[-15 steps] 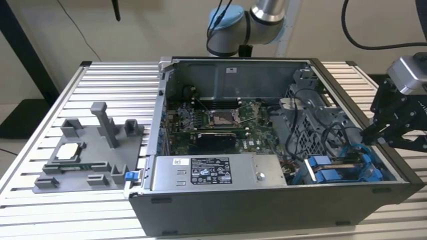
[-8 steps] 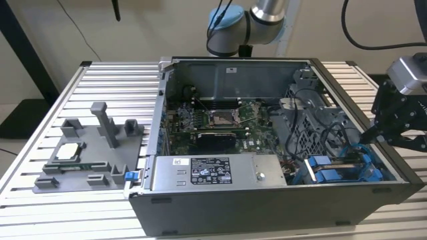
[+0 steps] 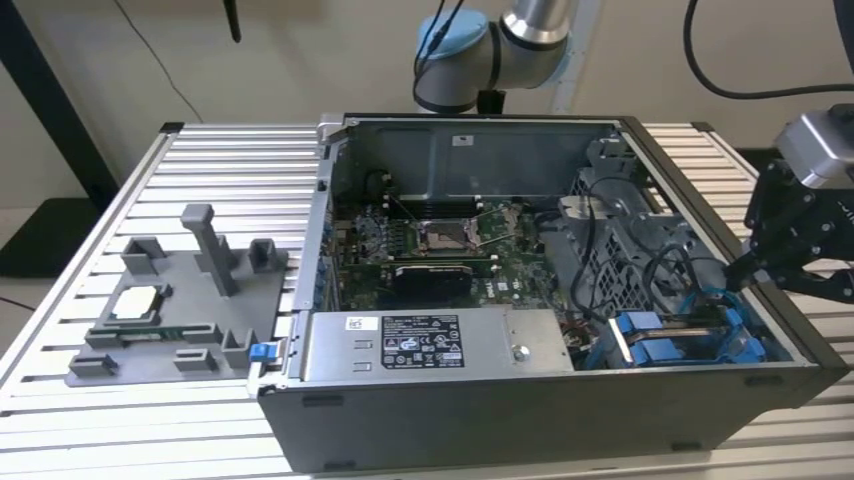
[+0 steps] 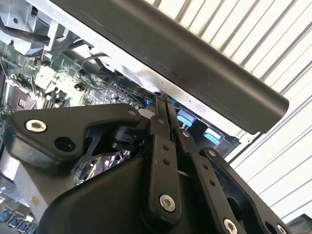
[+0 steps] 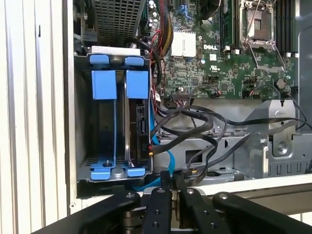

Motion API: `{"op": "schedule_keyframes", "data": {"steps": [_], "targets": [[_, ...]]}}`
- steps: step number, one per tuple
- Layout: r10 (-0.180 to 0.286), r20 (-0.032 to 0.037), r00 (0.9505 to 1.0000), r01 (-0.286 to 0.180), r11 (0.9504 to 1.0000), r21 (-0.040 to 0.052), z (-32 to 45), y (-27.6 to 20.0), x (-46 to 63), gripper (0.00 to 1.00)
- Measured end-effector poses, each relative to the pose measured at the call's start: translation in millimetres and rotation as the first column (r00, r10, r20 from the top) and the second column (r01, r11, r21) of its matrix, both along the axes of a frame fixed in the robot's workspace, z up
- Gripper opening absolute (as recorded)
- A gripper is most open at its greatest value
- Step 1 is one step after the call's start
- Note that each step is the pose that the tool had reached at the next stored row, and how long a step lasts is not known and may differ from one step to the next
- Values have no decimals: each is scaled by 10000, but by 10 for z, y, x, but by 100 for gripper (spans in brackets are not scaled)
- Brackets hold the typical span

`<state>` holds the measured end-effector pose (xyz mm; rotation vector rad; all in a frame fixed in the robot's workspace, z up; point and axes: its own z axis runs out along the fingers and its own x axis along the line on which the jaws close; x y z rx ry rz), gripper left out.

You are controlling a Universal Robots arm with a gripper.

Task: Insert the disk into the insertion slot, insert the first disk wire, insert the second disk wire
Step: 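Insert the second disk wire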

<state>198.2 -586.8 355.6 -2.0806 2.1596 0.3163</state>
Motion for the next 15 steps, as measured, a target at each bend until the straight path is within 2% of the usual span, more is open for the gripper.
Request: {"op": "schedule_keyframes", "data": {"steps": [1, 2, 4, 7, 11, 12, 15], "targets": [[0, -1, 10000, 0, 10000, 0, 0, -11, 1, 0], [0, -2, 10000, 0, 10000, 0, 0, -20, 2, 100], [-1, -3, 10000, 1, 10000, 1, 0, -31, 4, 100], [-5, -15, 10000, 5, 10000, -1, 46, -52, 5, 100], [-42, -6, 10000, 42, 10000, 13, 34, -65, 5, 100], [-52, 1, 10000, 52, 10000, 33, 32, -66, 5, 100], [-88, 27, 10000, 87, 9997, 213, 20, -65, 5, 100]]}}
